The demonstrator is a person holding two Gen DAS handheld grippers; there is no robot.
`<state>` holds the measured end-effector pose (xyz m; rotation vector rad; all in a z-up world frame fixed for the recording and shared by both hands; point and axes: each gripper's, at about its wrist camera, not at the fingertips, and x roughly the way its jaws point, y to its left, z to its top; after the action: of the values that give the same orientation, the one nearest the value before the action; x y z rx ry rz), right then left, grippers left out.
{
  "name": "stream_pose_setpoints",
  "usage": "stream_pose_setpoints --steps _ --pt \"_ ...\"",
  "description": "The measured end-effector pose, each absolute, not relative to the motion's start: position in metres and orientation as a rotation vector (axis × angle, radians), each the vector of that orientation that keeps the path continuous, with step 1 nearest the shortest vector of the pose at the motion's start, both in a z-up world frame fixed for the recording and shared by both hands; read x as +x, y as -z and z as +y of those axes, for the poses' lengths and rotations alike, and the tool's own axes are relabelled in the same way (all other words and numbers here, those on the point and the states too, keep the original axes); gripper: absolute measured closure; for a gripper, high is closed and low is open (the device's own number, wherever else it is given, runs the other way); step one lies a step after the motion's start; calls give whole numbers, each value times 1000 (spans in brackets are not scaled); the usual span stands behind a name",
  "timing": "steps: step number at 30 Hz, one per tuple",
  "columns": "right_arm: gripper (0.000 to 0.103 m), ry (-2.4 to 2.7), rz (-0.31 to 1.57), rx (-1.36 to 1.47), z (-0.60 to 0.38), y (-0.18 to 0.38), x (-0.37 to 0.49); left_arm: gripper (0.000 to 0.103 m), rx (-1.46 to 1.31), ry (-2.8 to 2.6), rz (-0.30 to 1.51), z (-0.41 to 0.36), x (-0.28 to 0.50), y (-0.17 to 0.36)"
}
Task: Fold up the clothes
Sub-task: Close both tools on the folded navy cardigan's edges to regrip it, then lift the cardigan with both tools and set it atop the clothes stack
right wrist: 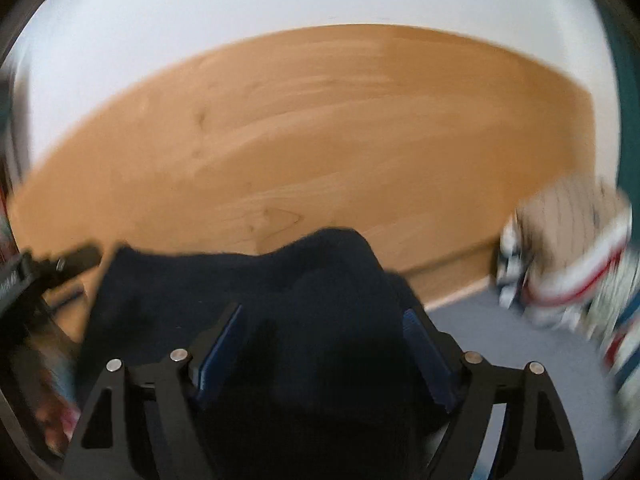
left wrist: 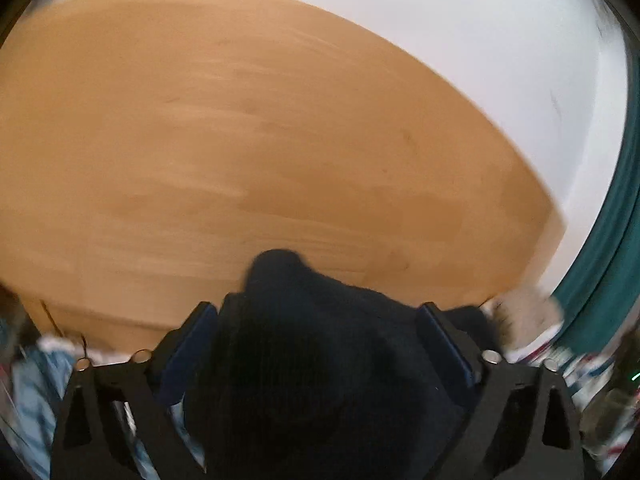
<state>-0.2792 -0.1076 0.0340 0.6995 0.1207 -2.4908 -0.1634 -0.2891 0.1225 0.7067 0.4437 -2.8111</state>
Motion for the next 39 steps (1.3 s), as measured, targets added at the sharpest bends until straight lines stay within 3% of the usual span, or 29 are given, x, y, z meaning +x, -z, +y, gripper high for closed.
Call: stream_pose_setpoints --steps 1,2,3,5,7,9,10,14,18,20,23,25,27,30,34,37,39 --pt "18 2492 176 677 -116 -34 -282 27 728 2811 345 -279 -177 -118" --pt "16 2483 223 665 -125 -33 -287 32 761 2798 287 -276 -187 -113" --pt "16 2475 215 689 -128 -27 -296 32 797 2780 240 -274 -196 -107" --pt "13 2461 174 750 -130 -13 -316 32 882 2737 361 -293 -212 -90" --pt "9 2445 133 811 -133 1 -336 30 968 2696 632 -323 -219 -69" --pt "9 2382 -63 908 -118 18 -352 27 1044 2652 855 -347 -225 -52" --pt "9 2342 -168 956 -109 27 -360 27 1058 2661 825 -347 -226 -50" --pt "10 2244 -249 1068 -103 39 -370 26 1060 2692 625 -332 -226 -52" --pt "10 2265 -291 1031 -96 40 -359 23 1079 2668 802 -346 -222 -44" --pt "10 2242 -429 1010 -83 43 -357 22 1009 2645 917 -353 -210 -43" --pt "10 2238 -793 939 -45 50 -345 22 861 2596 1089 -362 -186 -44" --pt "14 2287 -908 891 -24 47 -332 22 670 2556 1156 -363 -159 -52" --pt "17 2410 -818 745 -13 25 -310 22 527 2605 1074 -355 -145 -72" --pt "17 2525 -543 538 -27 -14 -279 22 393 2693 914 -338 -136 -102" --pt "16 2460 -142 512 -83 -45 -266 22 577 2786 631 -306 -171 -132" --pt "19 2397 103 539 -130 -47 -272 23 830 2676 401 -291 -216 -116" --pt "23 2388 229 609 -149 -38 -289 24 923 2614 379 -295 -237 -98"
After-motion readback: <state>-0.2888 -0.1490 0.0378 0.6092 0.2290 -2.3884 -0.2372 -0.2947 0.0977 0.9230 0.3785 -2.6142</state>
